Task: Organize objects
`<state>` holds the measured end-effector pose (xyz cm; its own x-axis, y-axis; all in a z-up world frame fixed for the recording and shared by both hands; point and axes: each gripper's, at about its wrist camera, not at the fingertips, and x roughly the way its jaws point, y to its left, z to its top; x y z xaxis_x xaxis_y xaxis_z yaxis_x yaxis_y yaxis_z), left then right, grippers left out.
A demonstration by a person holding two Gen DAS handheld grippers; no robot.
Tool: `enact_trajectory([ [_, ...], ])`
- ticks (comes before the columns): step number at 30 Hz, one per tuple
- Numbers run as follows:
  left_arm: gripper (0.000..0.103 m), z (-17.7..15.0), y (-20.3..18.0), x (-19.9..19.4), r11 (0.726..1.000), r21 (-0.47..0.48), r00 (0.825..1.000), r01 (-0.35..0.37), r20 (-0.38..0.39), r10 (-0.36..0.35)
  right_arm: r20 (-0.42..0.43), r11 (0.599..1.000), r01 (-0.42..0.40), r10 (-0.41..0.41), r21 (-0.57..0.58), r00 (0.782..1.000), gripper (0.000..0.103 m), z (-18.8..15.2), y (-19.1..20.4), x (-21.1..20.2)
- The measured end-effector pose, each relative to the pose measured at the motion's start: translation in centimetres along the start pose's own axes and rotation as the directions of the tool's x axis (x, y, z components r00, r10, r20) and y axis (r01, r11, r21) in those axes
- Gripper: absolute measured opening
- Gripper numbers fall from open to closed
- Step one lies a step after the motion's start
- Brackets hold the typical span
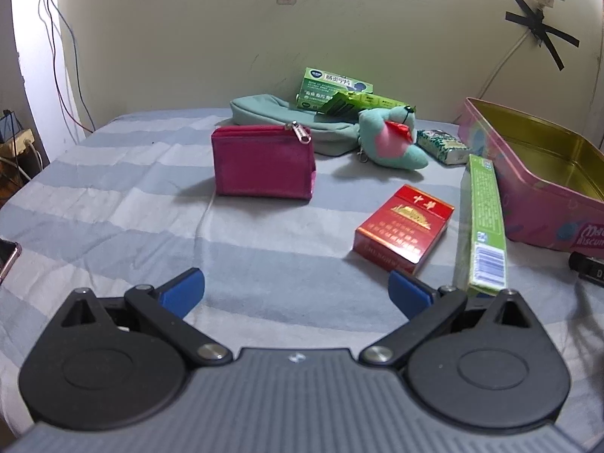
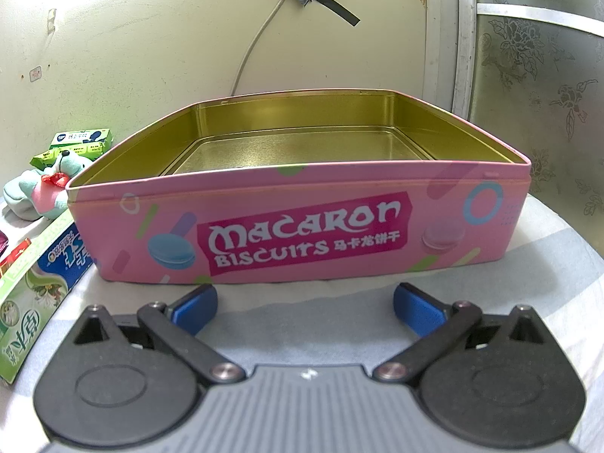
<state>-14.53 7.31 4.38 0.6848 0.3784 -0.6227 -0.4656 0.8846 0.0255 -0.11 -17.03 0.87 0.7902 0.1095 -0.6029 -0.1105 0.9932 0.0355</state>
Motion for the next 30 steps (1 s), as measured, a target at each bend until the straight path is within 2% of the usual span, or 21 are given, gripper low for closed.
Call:
enact_trajectory([
  [3, 0.103, -0.5, 0.1, 0.1, 0.999, -0.006, 0.999, 0.036, -0.009, -0.036, 0.000, 1.000, 0.000, 0.000, 0.000, 1.000, 0.103, 0.0, 0.0, 0.0],
  [7, 0.103, -1.3, 0.2, -0.2, 0.999, 0.009, 0.999, 0.036, -0.010, -0.036, 0.000, 1.000, -0.012, 0.012, -0.006, 1.000, 0.103, 0.0, 0.0, 0.0],
  [9, 0.103, -1.5, 0.1, -0.3, 0.999, 0.028, 0.999, 0.044, -0.014, -0.043, -0.009, 0.995, -0.104, 0.104, -0.010, 0.995, 0.103, -0.1, 0.4, -0.6],
  [12, 0.103, -1.8, 0.1, -0.5, 0.998, 0.052, 0.999, 0.045, -0.006, -0.045, -0.001, 0.964, -0.266, 0.267, 0.024, 0.964, 0.103, -1.1, 1.6, -2.9],
  [14, 0.103, -1.8, 0.0, -0.5, 0.997, 0.061, 0.999, 0.048, -0.007, -0.048, 0.008, 0.945, -0.323, 0.324, -0.050, 0.946, 0.103, -1.8, 3.5, -4.6],
  [17, 0.103, -2.0, 0.1, -0.4, 0.996, 0.064, 0.998, 0.065, -0.011, -0.064, 0.036, 0.922, -0.335, 0.347, -0.193, 0.937, 0.103, -2.2, 6.0, -6.8],
  [19, 0.103, -2.1, 0.3, -0.3, 0.996, 0.061, 0.998, 0.069, -0.011, -0.068, 0.043, 0.915, -0.335, 0.353, -0.226, 0.935, 0.103, -2.0, 6.9, -7.3],
  [26, 0.103, -2.3, 1.6, 1.0, 0.998, 0.051, 0.999, 0.035, -0.023, -0.034, -0.024, 0.915, -0.355, 0.357, -0.192, 0.934, 0.103, -2.2, 7.7, -7.4],
  [30, 0.103, -2.7, 1.7, 2.2, 0.998, 0.052, 0.998, 0.030, -0.058, -0.027, -0.092, 0.906, -0.387, 0.377, -0.169, 0.922, 0.103, -3.0, 8.3, -6.8],
])
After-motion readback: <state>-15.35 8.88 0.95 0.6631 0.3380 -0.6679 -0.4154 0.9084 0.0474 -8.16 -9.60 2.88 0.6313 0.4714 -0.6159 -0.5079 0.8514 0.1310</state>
